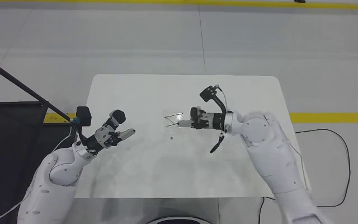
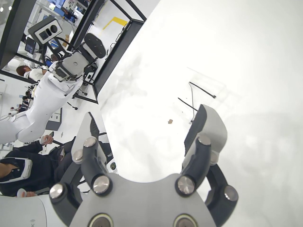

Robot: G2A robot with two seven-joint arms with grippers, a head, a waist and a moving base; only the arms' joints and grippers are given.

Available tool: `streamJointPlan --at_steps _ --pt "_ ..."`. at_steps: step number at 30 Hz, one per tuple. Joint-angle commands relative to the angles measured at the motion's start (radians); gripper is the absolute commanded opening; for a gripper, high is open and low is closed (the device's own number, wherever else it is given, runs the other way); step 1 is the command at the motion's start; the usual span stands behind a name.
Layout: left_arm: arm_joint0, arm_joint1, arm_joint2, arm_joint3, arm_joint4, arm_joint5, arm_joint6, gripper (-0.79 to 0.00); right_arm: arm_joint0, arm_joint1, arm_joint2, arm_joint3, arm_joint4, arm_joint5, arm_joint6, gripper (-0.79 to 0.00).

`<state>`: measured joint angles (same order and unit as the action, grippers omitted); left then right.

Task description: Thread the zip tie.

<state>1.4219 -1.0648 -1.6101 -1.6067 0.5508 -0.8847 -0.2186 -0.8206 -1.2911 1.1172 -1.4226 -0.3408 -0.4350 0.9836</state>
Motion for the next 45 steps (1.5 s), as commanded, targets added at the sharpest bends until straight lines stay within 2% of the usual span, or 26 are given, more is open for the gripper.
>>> streamJointPlan --at_steps 1,4,7,12,24,26,29,35,37,39,41,43,45 --pt "0.000 0.000 0.000 0.000 0.000 0.000 0.000 0.000 -0.019 0.004 0.000 -0.072 -0.055 0.101 -0.006 0.000" --pt "0.000 0.000 0.000 0.000 0.000 0.000 0.000 0.000 -0.009 0.002 -0.025 -0.100 -0.075 0.248 0.038 0.000" --pt "0.000 0.000 0.000 0.000 0.000 0.000 0.000 0.000 0.045 -0.008 -0.055 -0.056 -0.048 0.348 0.073 0.000" --pt "0.000 0.000 0.000 0.000 0.000 0.000 0.000 0.000 0.139 -0.028 -0.101 0.048 -0.013 0.434 0.065 0.000" --pt "0.000 0.000 0.000 0.000 0.000 0.000 0.000 0.000 0.136 -0.029 -0.112 0.051 -0.025 0.439 0.060 0.000" --pt "0.000 0.000 0.000 0.000 0.000 0.000 0.000 0.000 0.160 -0.037 -0.129 0.083 -0.045 0.545 0.016 0.000" --pt "0.000 0.000 0.000 0.000 0.000 0.000 0.000 0.000 0.210 -0.056 -0.193 0.125 -0.088 0.660 0.011 0.000" --pt "0.000 0.000 0.000 0.000 0.000 0.000 0.000 0.000 0.294 -0.089 -0.280 0.231 -0.119 0.720 0.017 0.000" --pt "0.000 0.000 0.000 0.000 0.000 0.000 0.000 0.000 0.315 -0.098 -0.301 0.264 -0.127 0.724 0.016 -0.074" --pt "0.000 0.000 0.000 0.000 0.000 0.000 0.000 0.000 0.331 -0.106 -0.321 0.294 -0.136 0.715 0.019 -0.080" --pt "0.000 0.000 0.000 0.000 0.000 0.000 0.000 0.000 0.347 -0.113 -0.333 0.322 -0.139 0.713 0.019 -0.219" --pt "0.000 0.000 0.000 0.000 0.000 0.000 0.000 0.000 0.359 -0.121 -0.342 0.347 -0.135 0.706 0.022 -0.299" --pt "0.000 0.000 0.000 0.000 0.000 0.000 0.000 0.000 0.370 -0.128 -0.353 0.371 -0.132 0.702 0.023 -0.428"
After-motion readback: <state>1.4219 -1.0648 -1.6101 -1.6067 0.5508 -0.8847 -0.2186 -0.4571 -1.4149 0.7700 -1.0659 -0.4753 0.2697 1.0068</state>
